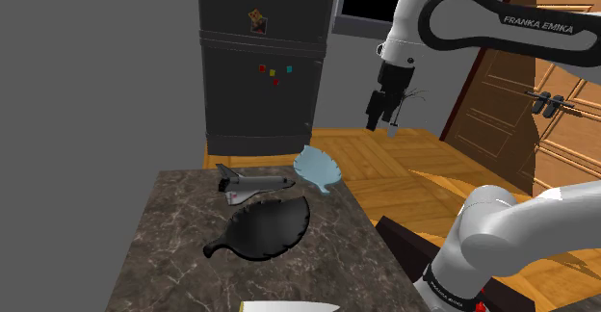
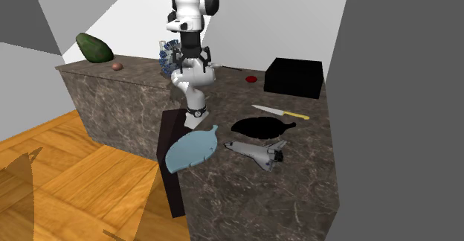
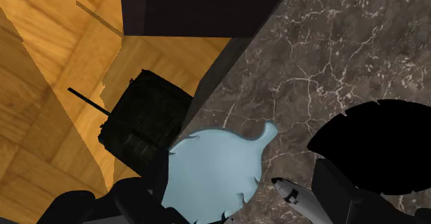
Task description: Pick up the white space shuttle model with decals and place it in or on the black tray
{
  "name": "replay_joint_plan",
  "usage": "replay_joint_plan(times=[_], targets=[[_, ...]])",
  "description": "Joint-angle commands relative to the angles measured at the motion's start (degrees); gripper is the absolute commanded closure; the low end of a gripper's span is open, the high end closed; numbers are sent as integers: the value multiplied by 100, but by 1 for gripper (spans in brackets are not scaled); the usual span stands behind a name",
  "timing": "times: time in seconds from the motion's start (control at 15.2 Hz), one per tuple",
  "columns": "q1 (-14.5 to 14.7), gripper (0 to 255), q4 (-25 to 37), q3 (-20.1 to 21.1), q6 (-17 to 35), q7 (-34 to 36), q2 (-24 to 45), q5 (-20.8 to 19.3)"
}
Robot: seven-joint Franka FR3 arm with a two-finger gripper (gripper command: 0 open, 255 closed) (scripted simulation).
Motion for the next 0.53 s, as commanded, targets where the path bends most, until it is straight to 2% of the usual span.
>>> replay_joint_plan(times=[0.0,0.46], targets=[[0,0,0,0,0,0,0,0],[451,0,373,-226,887,-1102,1425,41]])
